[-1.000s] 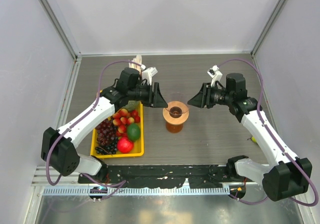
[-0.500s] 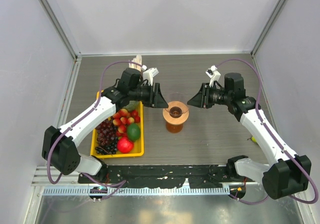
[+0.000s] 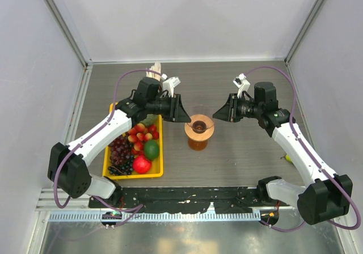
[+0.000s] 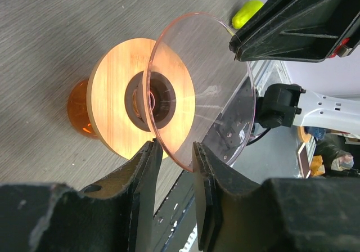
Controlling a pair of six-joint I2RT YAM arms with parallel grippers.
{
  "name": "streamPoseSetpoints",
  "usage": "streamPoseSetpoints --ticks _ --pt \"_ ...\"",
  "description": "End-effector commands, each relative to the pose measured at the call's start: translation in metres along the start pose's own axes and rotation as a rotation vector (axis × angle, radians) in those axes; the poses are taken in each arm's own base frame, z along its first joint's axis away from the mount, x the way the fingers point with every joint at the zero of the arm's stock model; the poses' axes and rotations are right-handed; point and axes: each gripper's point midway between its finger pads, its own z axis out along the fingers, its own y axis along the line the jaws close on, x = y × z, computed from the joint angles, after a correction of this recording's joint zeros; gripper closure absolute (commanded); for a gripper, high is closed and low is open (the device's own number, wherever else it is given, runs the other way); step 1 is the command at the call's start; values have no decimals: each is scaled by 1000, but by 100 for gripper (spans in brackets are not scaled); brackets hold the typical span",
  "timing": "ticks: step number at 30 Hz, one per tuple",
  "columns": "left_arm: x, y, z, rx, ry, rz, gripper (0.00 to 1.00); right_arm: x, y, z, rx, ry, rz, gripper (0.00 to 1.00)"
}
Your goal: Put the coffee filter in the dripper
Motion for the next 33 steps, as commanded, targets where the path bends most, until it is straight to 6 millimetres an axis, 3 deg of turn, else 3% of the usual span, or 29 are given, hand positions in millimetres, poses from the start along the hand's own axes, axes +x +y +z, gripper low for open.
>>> streamPoseSetpoints --ticks 1,7,33 --pt "10 11 8 -16 25 -2 65 -4 -6 2 27 -3 -38 87" --pt "16 13 12 -19 40 5 67 0 -10 3 38 3 -37 95" --pt "32 23 24 -40 88 9 72 25 -32 7 86 67 -46 95"
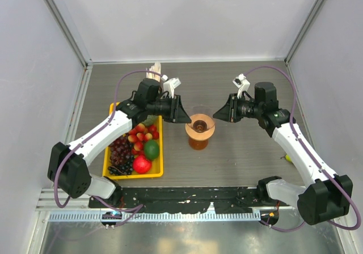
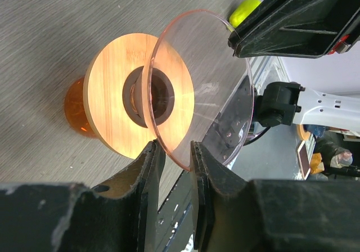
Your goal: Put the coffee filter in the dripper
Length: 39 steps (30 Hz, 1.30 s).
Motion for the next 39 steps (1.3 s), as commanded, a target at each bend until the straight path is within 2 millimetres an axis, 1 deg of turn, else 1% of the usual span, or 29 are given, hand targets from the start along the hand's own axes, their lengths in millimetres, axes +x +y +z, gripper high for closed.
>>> streamPoseSetpoints --ticks 1,10,14,17,20,29,37,39 --pt "28 24 19 -56 86 1 72 28 -29 8 82 77 -5 95" --pt "34 31 25 -67 111 -9 72 34 -39 12 101 99 -8 95" --pt "43 37 28 -75 135 -20 74 36 -42 13 104 109 -6 95" --pt "52 45 31 -88 157 -29 75 38 -45 15 109 115 -5 95" --pt "56 50 32 -99 166 -30 75 40 -46 16 112 121 -3 95" --pt "56 49 33 -95 173 -42 75 46 -53 18 133 137 17 95" --pt "58 52 35 -101 185 -46 75 54 -62 19 155 161 17 95" --pt "57 52 35 -104 187 -50 73 55 -64 20 159 167 26 95"
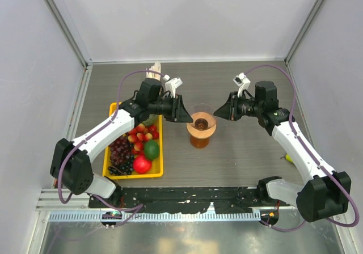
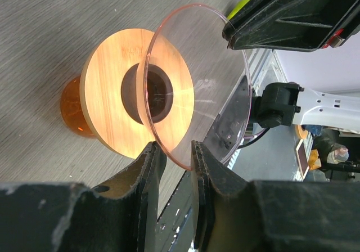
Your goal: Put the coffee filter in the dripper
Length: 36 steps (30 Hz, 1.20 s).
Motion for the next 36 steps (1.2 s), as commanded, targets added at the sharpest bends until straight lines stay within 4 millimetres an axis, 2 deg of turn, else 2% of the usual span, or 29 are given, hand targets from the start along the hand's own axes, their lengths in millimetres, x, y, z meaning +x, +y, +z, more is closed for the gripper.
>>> streamPoseSetpoints --ticks 1,7,18,23,30,36 --pt "55 46 22 -124 172 -52 72 61 -47 13 144 180 76 95" --pt "52 43 21 -119 162 -43 69 57 -42 13 119 175 78 95" --pt "37 26 11 -92 110 -4 63 39 -25 6 77 131 38 95" --pt "29 20 6 -89 93 18 56 31 -19 4 62 117 30 86" --pt "25 17 4 -91 83 30 51 25 -15 5 49 109 30 81" --pt "20 15 3 -90 74 38 47 17 -8 2 30 88 19 63"
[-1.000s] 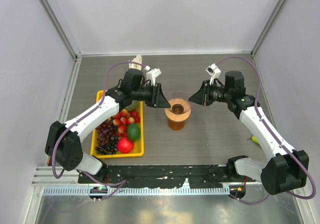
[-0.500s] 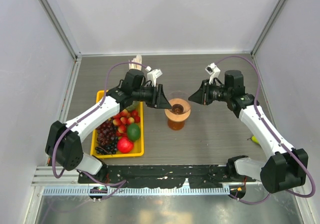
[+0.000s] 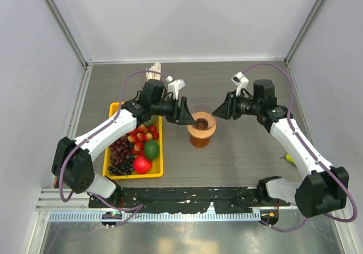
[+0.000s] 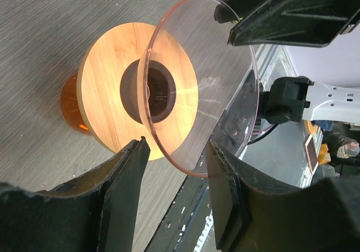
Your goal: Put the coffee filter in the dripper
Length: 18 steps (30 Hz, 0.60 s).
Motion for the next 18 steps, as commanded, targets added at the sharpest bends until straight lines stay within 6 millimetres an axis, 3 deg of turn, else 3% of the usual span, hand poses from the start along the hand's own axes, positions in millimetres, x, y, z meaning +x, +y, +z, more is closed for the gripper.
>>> streamPoseSetpoints --ticks 1,18 --pt "19 18 1 -85 67 -3 47 24 -4 2 25 90 47 62" --pt "-14 7 -5 -74 19 18 39 0 1 5 6 50 39 57"
